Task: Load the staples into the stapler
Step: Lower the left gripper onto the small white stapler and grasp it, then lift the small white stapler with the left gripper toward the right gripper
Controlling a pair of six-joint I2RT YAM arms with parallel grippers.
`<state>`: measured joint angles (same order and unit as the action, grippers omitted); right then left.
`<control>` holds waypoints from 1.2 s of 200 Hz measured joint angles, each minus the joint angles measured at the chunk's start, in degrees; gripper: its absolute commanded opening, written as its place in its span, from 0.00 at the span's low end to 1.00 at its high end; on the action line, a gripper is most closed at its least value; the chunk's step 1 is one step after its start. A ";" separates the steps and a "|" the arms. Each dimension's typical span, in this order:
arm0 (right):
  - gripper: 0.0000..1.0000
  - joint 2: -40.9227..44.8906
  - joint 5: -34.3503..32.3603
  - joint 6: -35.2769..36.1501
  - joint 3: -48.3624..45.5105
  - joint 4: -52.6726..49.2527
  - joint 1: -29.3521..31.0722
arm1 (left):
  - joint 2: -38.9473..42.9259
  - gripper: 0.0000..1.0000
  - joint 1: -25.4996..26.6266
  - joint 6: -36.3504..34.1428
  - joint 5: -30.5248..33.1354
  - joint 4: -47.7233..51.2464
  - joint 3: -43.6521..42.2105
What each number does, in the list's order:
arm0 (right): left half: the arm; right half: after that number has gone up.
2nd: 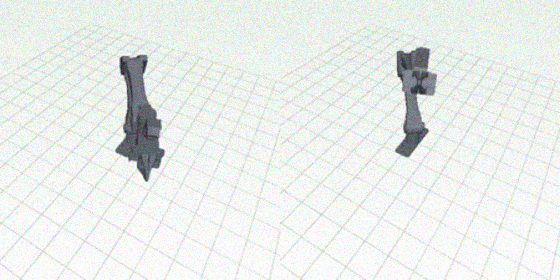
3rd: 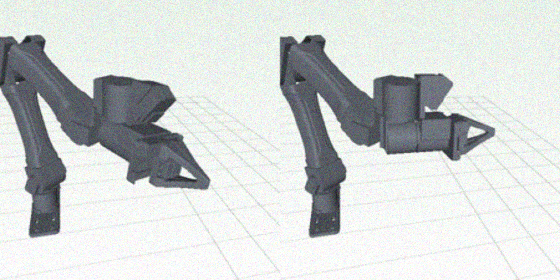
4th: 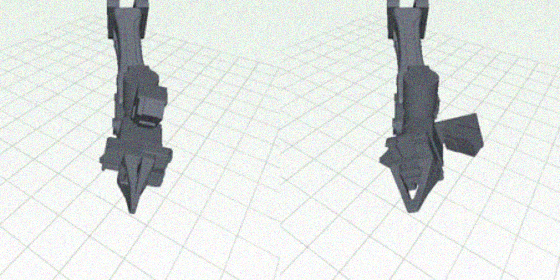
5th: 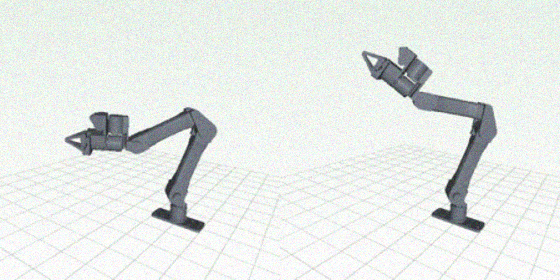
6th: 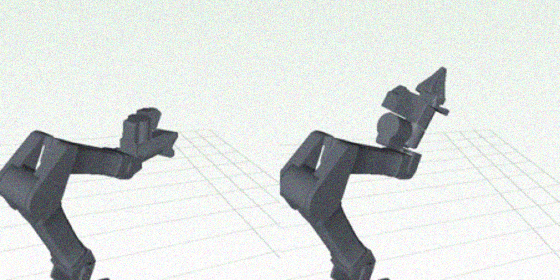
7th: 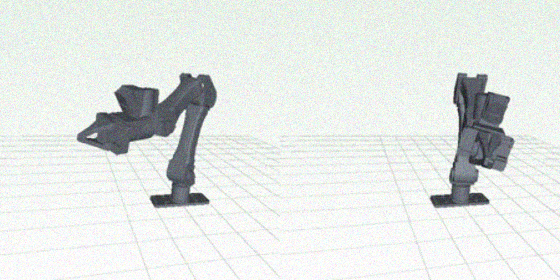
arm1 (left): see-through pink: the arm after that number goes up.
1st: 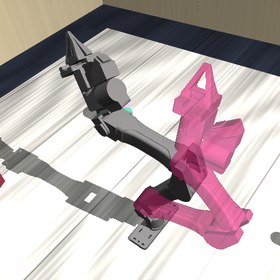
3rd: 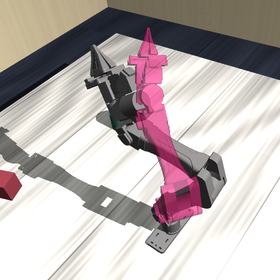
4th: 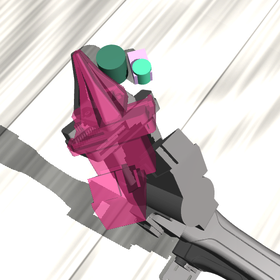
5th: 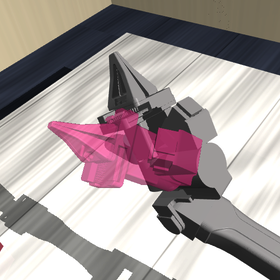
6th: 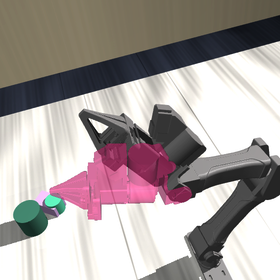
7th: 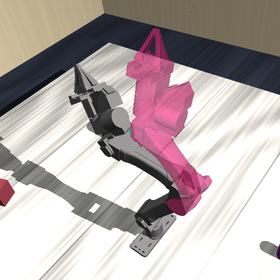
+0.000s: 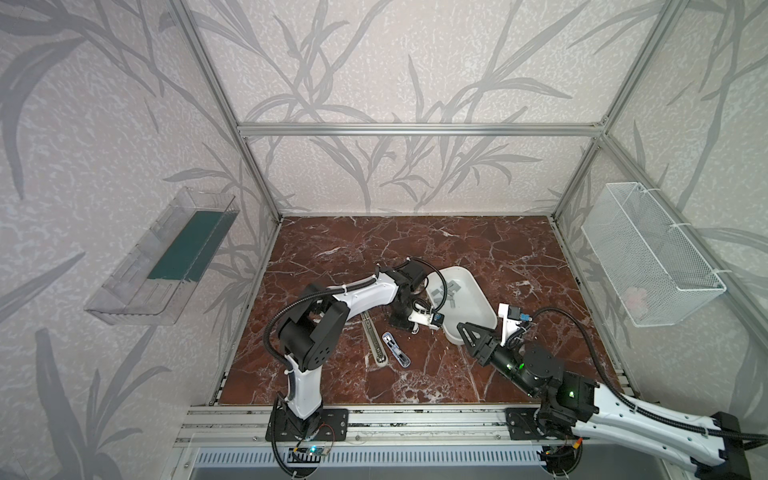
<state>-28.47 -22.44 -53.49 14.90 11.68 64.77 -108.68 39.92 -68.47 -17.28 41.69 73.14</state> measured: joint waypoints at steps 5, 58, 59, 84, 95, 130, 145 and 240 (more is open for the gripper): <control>0.45 0.00 0.00 0.00 0.00 0.00 0.00 | -0.07 0.30 0.00 0.04 -0.02 0.04 0.00; 0.45 0.04 0.00 0.00 0.00 0.00 0.00 | -0.48 0.00 0.09 -0.39 -0.68 1.66 1.99; 0.45 0.04 0.00 0.02 0.00 0.00 0.00 | -0.48 0.00 0.09 -0.37 -0.70 1.66 2.01; 0.45 0.24 -0.02 0.02 -0.02 -0.04 -0.02 | 0.02 0.00 -0.02 -0.37 -1.92 2.05 2.71; 0.45 0.46 -0.04 0.02 -0.04 -0.13 -0.02 | 1.16 0.00 -0.37 -0.52 -2.89 2.16 2.71; 0.45 0.81 -0.11 0.02 -0.13 -0.37 -0.02 | 9.40 0.00 -2.08 -0.79 -7.58 1.01 2.08; 0.45 0.79 -0.13 0.00 -0.26 -0.39 -0.02 | 15.04 0.00 -3.26 -1.33 -10.08 -1.38 -0.07; 0.33 -7.08 4.52 2.60 0.28 3.32 -0.35 | 34.58 0.00 -2.75 -4.57 -26.51 -17.53 -16.70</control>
<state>-35.55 -17.91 -50.89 15.18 15.00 64.42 -74.11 37.17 -73.03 -43.79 24.16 56.45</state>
